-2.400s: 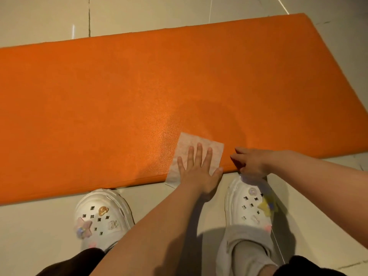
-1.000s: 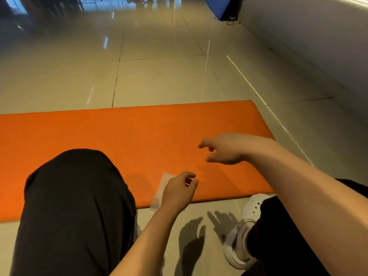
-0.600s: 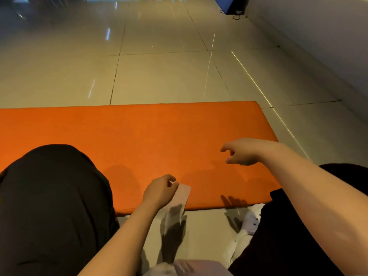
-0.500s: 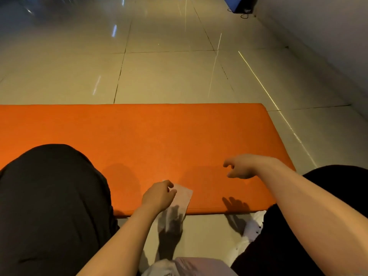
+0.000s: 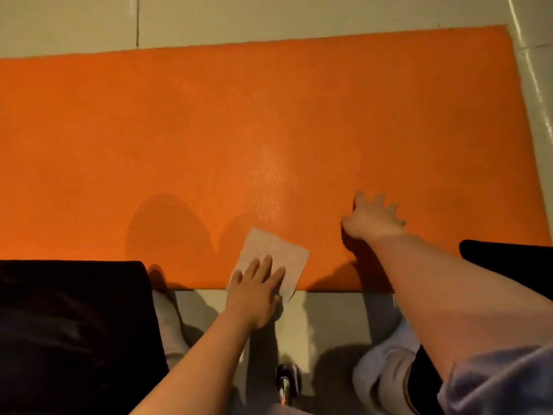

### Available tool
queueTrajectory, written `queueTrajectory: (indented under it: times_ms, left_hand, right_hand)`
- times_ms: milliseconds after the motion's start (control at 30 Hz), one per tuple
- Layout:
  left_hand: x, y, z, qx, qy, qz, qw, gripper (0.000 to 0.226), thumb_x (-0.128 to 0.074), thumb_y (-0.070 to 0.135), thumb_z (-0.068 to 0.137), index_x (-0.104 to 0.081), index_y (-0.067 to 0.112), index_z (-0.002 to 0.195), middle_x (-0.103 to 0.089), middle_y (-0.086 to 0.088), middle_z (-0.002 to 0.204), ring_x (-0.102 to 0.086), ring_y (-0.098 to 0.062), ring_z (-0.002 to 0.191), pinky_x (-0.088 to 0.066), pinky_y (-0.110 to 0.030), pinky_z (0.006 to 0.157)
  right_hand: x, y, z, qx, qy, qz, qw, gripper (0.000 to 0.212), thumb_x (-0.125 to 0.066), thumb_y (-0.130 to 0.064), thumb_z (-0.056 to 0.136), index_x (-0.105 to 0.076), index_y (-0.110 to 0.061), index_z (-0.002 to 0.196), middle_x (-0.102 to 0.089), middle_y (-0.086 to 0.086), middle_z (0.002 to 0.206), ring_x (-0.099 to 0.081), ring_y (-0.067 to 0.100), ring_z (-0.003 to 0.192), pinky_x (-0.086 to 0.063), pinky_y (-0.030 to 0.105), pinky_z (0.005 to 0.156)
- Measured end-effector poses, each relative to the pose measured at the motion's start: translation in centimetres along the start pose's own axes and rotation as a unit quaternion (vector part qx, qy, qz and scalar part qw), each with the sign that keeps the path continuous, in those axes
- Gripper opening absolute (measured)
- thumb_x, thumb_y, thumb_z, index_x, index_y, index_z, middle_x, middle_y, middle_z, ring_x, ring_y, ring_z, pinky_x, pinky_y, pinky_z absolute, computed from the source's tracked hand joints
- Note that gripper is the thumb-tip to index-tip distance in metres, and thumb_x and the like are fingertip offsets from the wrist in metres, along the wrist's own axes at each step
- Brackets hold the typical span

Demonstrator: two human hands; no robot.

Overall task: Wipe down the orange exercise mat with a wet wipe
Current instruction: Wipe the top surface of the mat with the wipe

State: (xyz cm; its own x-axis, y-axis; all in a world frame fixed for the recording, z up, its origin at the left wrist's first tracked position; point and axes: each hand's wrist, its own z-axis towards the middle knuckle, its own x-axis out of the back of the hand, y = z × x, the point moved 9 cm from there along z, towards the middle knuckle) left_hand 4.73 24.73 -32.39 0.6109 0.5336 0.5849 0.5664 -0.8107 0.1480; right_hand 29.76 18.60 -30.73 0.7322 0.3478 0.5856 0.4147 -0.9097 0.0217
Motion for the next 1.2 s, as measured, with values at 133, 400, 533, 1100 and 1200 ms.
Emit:
queueTrajectory:
  times_ms: [133, 400, 533, 1100, 1200]
  left_hand:
    - [0.1, -0.8, 1.3, -0.02, 0.081, 0.01, 0.996, 0.057, -0.031, 0.043, 0.096, -0.037, 0.028, 0.151, -0.036, -0.008, 0.157, -0.039, -0.034, 0.14, -0.041, -0.058, 0.103]
    - [-0.9, -1.2, 2.1, 0.003, 0.285, 0.016, 0.958, 0.052, -0.04, 0.041, 0.093, -0.049, 0.027, 0.142, -0.044, -0.011, 0.141, -0.043, -0.032, 0.125, -0.042, -0.054, 0.086]
    - [-0.1, -0.4, 1.7, -0.008, 0.317, 0.022, 0.948, 0.052, -0.04, 0.042, 0.096, -0.051, 0.023, 0.143, -0.047, -0.014, 0.147, -0.042, -0.035, 0.131, -0.031, -0.052, 0.095]
    - [11.8, 0.3, 15.3, -0.023, 0.365, -0.039, 0.93, 0.059, -0.009, 0.054, 0.1, -0.006, 0.035, 0.156, 0.003, 0.005, 0.164, 0.007, -0.014, 0.151, 0.013, -0.044, 0.119]
    - [13.1, 0.2, 16.2, -0.006, 0.36, -0.046, 0.932, 0.06, -0.009, 0.053, 0.101, -0.008, 0.032, 0.157, 0.002, 0.003, 0.166, 0.01, -0.014, 0.151, 0.015, -0.045, 0.118]
  right_hand:
    - [0.1, -0.9, 2.2, -0.01, 0.037, 0.044, 0.998, 0.067, -0.036, -0.044, 0.102, 0.0, -0.029, 0.157, 0.012, 0.009, 0.164, 0.008, 0.03, 0.15, -0.007, 0.055, 0.118]
    - [-3.7, 0.6, 5.3, -0.014, 0.278, 0.083, 0.957, 0.056, -0.022, -0.045, 0.104, -0.001, -0.038, 0.155, 0.013, -0.002, 0.164, 0.014, 0.019, 0.15, 0.013, 0.058, 0.114]
    - [-2.6, 0.7, 4.9, 0.022, 0.304, 0.071, 0.95, 0.057, -0.025, -0.046, 0.104, -0.008, -0.034, 0.157, 0.006, 0.001, 0.165, 0.008, 0.021, 0.151, 0.011, 0.062, 0.115]
    - [-2.6, 6.6, 6.1, -0.012, 0.395, 0.087, 0.915, 0.075, -0.016, -0.066, 0.091, -0.013, -0.028, 0.156, -0.004, 0.002, 0.165, 0.001, 0.017, 0.151, 0.008, 0.06, 0.117]
    - [-2.5, 6.6, 5.8, -0.007, 0.403, 0.088, 0.911, 0.075, -0.018, -0.065, 0.092, -0.016, -0.026, 0.156, -0.007, 0.004, 0.165, -0.002, 0.02, 0.151, 0.006, 0.061, 0.116]
